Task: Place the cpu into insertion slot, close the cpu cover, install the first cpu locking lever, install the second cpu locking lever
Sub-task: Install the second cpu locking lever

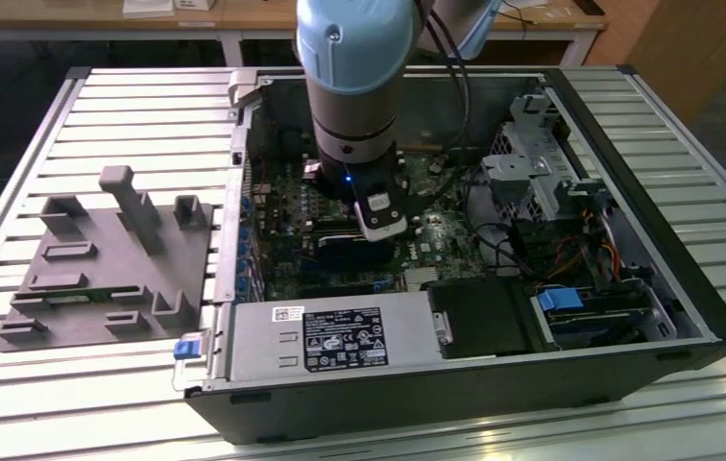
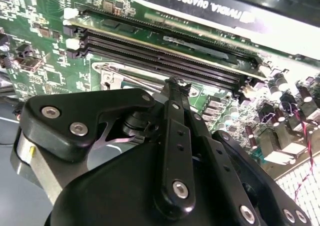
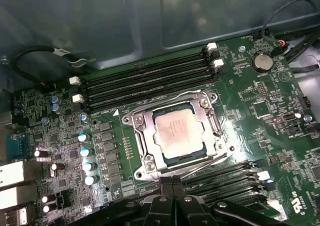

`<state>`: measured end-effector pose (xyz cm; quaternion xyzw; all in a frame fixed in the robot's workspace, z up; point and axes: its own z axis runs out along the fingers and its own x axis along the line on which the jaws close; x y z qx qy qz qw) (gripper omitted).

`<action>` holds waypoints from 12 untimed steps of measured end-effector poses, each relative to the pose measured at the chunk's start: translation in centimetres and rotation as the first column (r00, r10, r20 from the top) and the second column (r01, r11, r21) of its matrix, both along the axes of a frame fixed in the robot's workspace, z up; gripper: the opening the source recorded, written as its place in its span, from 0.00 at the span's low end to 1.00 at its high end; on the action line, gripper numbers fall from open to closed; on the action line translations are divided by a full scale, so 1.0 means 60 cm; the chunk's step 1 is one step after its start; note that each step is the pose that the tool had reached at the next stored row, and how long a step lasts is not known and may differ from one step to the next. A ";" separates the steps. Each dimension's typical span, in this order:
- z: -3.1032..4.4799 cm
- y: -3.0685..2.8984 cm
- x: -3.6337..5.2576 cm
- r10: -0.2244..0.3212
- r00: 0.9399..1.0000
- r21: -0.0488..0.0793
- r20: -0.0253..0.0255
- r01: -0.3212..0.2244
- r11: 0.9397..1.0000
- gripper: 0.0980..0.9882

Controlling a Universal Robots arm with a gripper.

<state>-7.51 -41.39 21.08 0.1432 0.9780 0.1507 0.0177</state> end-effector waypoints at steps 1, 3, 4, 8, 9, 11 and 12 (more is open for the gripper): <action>-0.003 -0.0003 0.000 0.000 1.000 0.002 0.000 0.000 1.000 0.00; -0.007 -0.0010 -0.001 0.001 1.000 0.007 0.000 -0.001 1.000 0.00; -0.009 -0.0013 -0.002 0.001 1.000 0.010 0.000 -0.001 1.000 0.00; -0.013 -0.0024 -0.008 0.002 1.000 0.023 0.000 -0.002 1.000 0.00; -0.014 -0.0025 -0.011 0.002 1.000 0.026 0.000 -0.002 1.000 0.00; -0.017 -0.0024 -0.015 0.003 1.000 0.032 0.000 -0.003 0.999 0.00; -0.018 -0.0024 -0.017 0.003 1.000 0.034 0.000 -0.003 0.999 0.00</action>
